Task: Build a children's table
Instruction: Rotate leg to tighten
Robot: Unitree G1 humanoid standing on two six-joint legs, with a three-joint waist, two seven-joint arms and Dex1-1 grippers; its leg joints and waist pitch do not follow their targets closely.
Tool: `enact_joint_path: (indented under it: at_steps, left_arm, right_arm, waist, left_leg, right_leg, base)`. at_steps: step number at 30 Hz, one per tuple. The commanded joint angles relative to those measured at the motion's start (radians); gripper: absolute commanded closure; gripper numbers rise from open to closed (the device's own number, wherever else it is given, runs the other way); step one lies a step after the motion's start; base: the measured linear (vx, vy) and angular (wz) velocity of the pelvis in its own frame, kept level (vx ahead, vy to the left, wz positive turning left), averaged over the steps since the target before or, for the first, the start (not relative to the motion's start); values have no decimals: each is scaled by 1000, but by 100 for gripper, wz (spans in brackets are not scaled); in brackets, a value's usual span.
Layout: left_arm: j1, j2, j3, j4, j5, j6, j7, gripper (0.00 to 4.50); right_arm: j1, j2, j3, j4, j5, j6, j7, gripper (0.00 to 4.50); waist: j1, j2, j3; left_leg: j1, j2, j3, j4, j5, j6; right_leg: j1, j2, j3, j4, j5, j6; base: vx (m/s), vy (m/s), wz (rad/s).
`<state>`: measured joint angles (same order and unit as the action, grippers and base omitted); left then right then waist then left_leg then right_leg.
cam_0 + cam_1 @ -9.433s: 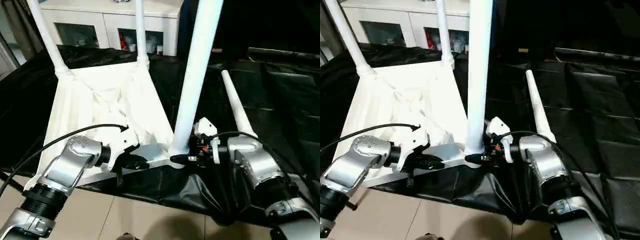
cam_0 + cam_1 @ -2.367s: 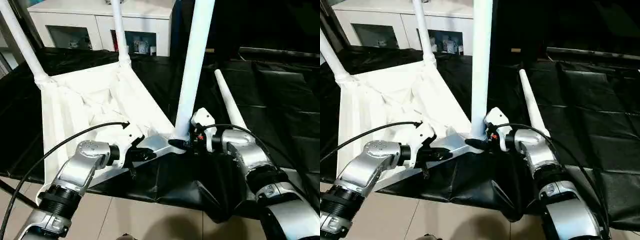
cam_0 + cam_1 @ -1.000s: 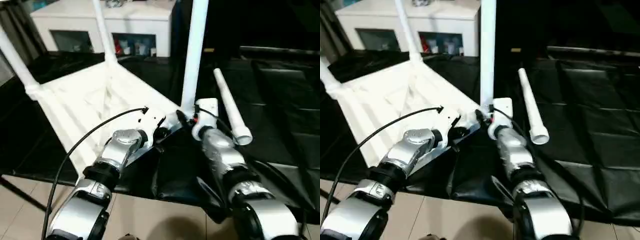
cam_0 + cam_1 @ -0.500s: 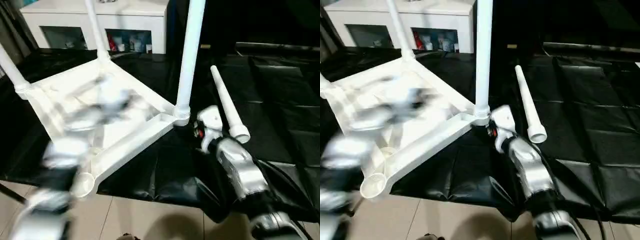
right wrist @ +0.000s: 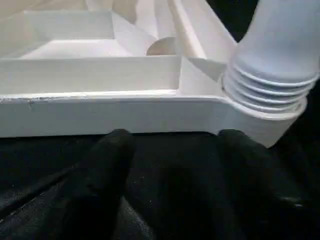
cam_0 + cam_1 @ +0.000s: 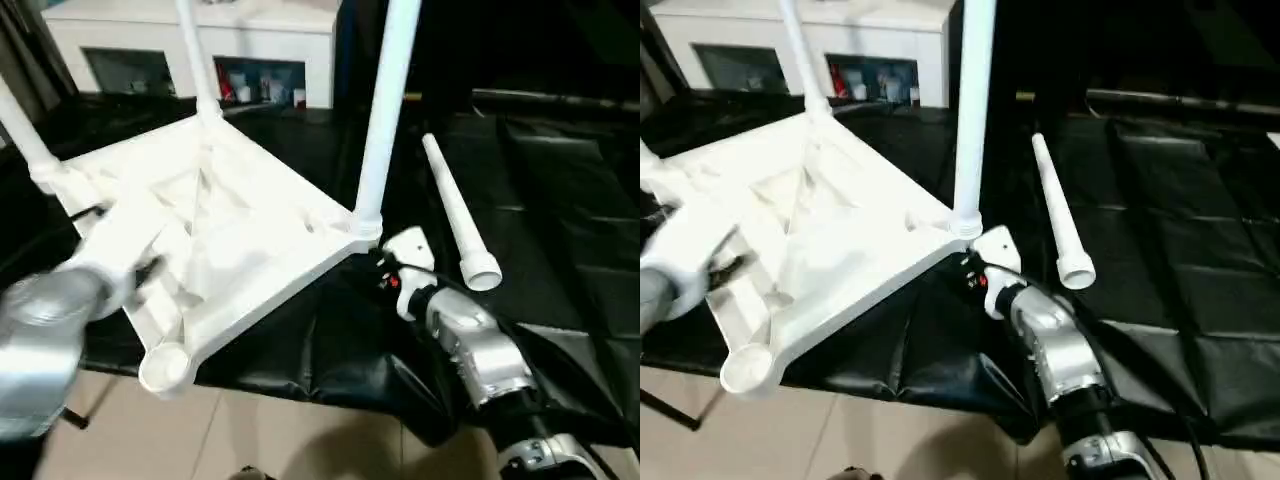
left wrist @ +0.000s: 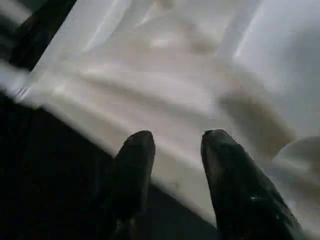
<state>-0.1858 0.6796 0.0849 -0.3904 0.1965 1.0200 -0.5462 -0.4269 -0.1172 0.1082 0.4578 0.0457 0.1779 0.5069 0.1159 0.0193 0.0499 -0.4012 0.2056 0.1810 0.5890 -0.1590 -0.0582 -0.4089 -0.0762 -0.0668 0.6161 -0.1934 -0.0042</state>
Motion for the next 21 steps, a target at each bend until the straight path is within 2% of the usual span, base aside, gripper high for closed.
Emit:
enact_joint_path:
  at_steps: [1, 2, 3, 4, 6, 8, 9, 10, 12, 13, 14, 15, 18, 19, 21]
  left_arm:
    - [17, 49, 43, -37, 25, 53, -19, 304]
    - [19, 54, 45, -38, 26, 55, -20, 307]
    - [37, 84, 67, -40, 30, 73, -29, 327]
    - [37, 84, 67, -40, 30, 73, -29, 346]
    - [74, 139, 84, -44, 35, 116, -26, 354]
    - [95, 151, 84, -50, 25, 145, -27, 376]
    - [107, 153, 80, -49, 20, 153, -27, 392]
    - [121, 131, 73, -37, 7, 151, -27, 399]
    - [144, 110, 38, -12, -5, 131, -31, 402]
    - [144, 110, 38, -12, -5, 130, -32, 407]
    - [151, 80, 20, 14, -19, 94, -32, 436]
    - [155, 62, 10, 28, -30, 73, -33, 436]
    - [156, -2, -14, 74, -62, 22, -35, 448]
    - [156, -2, -14, 74, -62, 22, -35, 448]
    - [154, -21, -25, 91, -77, 5, -34, 450]
  right_arm:
    - [-13, 6, 9, 12, -4, 14, -5, 205]
    - [-14, 6, 10, 12, -4, 14, -4, 212]
    - [-16, 9, 14, 14, -6, 16, -2, 216]
    - [-16, 9, 14, 14, -6, 16, -2, 223]
    - [-20, 9, 20, 14, -7, 25, -2, 249]
    - [-23, 10, 22, 17, -7, 29, -1, 261]
    - [-25, 12, 23, 21, -7, 30, -1, 281]
    - [-33, 15, 27, 39, -11, 24, 1, 281]
    - [-53, 22, 36, 77, -22, 8, 2, 301]
    - [-53, 22, 36, 77, -23, 8, 2, 301]
    - [-71, 31, 35, 102, -24, -1, -1, 322]
    - [-82, 37, 34, 116, -24, -6, -3, 322]
    - [-116, 55, 34, 158, -24, -22, -11, 355]
    - [-116, 55, 34, 158, -24, -22, -11, 355]
    - [-129, 62, 36, 175, -24, -29, -13, 377]
  waist:
    - [0, 10, -58]
    - [-1, 8, -58]
    - [-1, 10, -57]
    - [-3, 7, -57]
    - [-4, 6, -56]
    - [-2, 9, -56]
    - [-2, 9, -57]
    - [0, 17, -57]
    - [-1, 12, -57]
    - [-3, 14, -57]
    - [0, 19, -58]
    - [-2, 17, -57]
    - [-1, 16, -61]
    - [-3, 13, -59]
    - [-3, 13, -59]
  left_leg:
    - [32, 24, -16, -82, -281, -25]
    - [32, 24, -16, -83, -288, -27]
    - [33, 24, -17, -83, -296, -31]
    - [34, 23, -17, -84, -306, -38]
    - [36, 23, -17, -84, -322, -44]
    - [37, 23, -19, -84, -326, -46]
    - [39, 23, -17, -83, -327, -47]
    - [38, 23, -19, -83, -329, -50]
    - [37, 22, -19, -84, -339, -55]
    - [35, 21, -21, -85, -344, -57]
    - [36, 21, -21, -84, -347, -59]
    - [37, 20, -20, -84, -354, -59]
    - [37, 21, -22, -83, -353, -59]
    - [35, 21, -22, -84, -357, -57]
    - [35, 21, -23, -84, -359, -56]
  right_leg:
    - [32, -54, 44, -72, -224, -166]
    - [32, -54, 43, -73, -228, -164]
    - [31, -54, 43, -73, -231, -162]
    - [30, -54, 44, -74, -236, -157]
    - [27, -53, 44, -74, -234, -155]
    - [27, -54, 45, -74, -230, -156]
    - [25, -54, 46, -74, -224, -158]
    - [25, -54, 46, -72, -217, -162]
    - [27, -54, 45, -73, -211, -168]
    - [29, -54, 45, -72, -207, -171]
    - [28, -55, 45, -72, -208, -171]
    - [26, -54, 46, -75, -212, -171]
    - [31, -56, 45, -72, -190, -178]
    - [31, -55, 45, -73, -192, -179]
    - [31, -55, 45, -72, -197, -177]
  base:
    - [0, 0, 0]
    - [0, 0, 0]
    - [0, 0, 0]
    - [0, 0, 0]
    - [0, 0, 0]
    - [0, 0, 0]
    - [0, 0, 0]
    - [0, 0, 0]
    - [0, 0, 0]
    - [0, 0, 0]
    - [0, 0, 0]
    - [0, 0, 0]
    - [0, 0, 0]
    - [0, 0, 0]
    - [0, 0, 0]
